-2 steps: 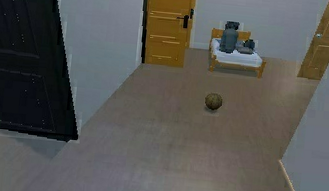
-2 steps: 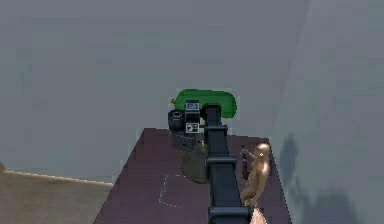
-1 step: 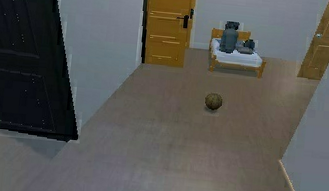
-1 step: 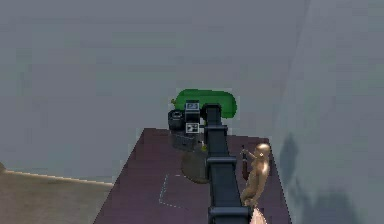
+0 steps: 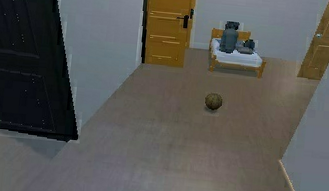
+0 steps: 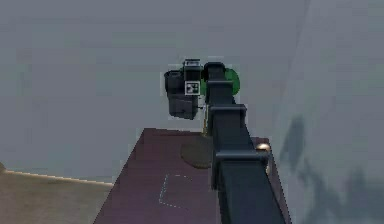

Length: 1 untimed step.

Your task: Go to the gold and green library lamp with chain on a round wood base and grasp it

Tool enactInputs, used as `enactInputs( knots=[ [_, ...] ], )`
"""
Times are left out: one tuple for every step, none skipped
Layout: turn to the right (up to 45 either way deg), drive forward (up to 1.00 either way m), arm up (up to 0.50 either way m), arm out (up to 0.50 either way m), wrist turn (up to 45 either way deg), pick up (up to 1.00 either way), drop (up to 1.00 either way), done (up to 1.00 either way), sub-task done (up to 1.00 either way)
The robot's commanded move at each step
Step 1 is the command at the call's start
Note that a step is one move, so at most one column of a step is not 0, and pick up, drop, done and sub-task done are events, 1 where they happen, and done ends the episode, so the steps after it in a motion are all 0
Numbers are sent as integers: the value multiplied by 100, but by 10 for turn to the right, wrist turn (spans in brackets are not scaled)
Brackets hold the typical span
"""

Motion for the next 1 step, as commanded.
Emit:
enactInputs(
  knots=[
    [0, 0, 0, 0, 0, 0, 0, 100, 0]
  ],
)
